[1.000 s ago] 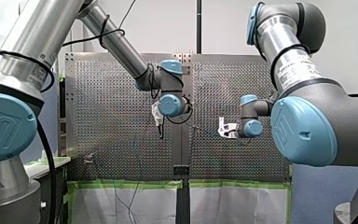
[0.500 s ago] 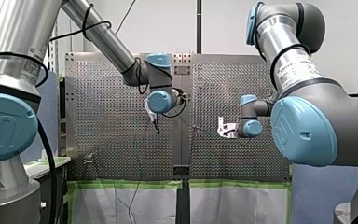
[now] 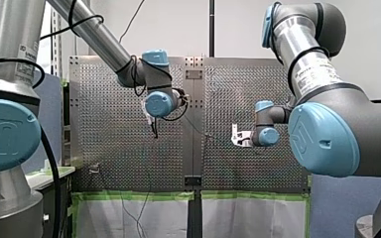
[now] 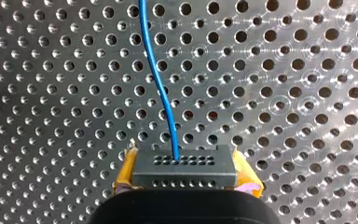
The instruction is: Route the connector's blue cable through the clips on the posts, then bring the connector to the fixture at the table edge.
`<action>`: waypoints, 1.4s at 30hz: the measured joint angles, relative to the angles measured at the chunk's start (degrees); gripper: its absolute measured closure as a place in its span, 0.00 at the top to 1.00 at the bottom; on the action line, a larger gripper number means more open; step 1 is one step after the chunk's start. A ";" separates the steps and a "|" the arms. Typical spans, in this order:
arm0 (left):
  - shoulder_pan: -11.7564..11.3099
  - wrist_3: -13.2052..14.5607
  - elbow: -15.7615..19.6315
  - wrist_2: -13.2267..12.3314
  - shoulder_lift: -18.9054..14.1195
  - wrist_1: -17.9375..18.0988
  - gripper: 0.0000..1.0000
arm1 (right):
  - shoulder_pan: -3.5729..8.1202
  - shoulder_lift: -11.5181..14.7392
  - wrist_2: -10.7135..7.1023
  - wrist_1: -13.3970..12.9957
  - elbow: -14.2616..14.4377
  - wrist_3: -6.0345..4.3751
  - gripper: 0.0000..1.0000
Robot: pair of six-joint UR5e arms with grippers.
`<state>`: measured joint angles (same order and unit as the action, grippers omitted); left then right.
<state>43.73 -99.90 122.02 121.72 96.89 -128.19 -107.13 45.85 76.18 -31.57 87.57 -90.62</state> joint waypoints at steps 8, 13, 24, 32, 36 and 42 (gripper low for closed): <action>-0.34 -0.47 3.48 0.66 -3.49 -1.39 1.00 | -0.21 0.00 -0.14 -0.15 -0.03 -0.03 0.00; -0.38 -1.10 5.88 0.61 -4.88 -1.50 1.00 | -0.24 0.00 -0.19 -0.14 -0.05 -0.03 0.00; -0.50 -2.95 11.81 -1.02 -3.56 -1.18 1.00 | -0.08 0.02 0.00 0.03 -0.06 0.09 0.00; -0.75 -3.51 15.57 -1.65 -3.53 -1.03 1.00 | 0.82 0.88 1.81 0.03 -0.08 0.10 0.00; -0.93 -3.60 17.46 -1.89 -3.51 -0.98 1.00 | 1.21 2.59 3.70 0.13 -0.08 -0.37 0.00; -1.19 -3.63 18.86 -1.96 -3.50 -0.72 1.00 | 1.74 5.41 5.47 -0.09 0.23 -2.43 0.00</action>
<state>42.53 -103.53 140.88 119.75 93.39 -128.91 -105.39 51.26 81.65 -31.67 87.80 -93.05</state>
